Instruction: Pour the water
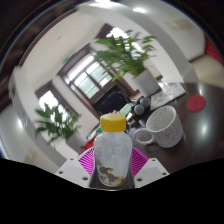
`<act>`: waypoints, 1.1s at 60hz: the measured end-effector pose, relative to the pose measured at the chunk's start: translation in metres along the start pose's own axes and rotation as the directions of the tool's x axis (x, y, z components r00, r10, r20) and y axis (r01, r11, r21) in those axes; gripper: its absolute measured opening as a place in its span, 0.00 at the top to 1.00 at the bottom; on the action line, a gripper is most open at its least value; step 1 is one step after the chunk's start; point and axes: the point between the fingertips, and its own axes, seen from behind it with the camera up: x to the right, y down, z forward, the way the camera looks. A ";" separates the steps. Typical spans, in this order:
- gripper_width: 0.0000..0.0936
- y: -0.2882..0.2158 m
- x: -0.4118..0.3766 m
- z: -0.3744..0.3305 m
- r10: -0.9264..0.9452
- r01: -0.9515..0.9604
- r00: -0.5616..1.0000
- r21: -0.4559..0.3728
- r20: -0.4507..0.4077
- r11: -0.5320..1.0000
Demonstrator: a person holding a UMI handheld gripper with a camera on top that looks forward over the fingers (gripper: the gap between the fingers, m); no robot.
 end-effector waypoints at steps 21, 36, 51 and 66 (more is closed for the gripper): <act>0.52 -0.065 0.002 0.033 0.703 -0.719 0.695 0.108 0.151 0.687; 0.52 -0.073 0.021 0.037 0.899 -0.931 0.363 0.065 0.246 0.358; 0.52 -0.069 0.010 0.048 0.875 -0.903 0.427 0.051 0.230 0.427; 0.52 -0.095 -0.031 0.038 0.357 -0.368 0.927 0.104 0.115 0.924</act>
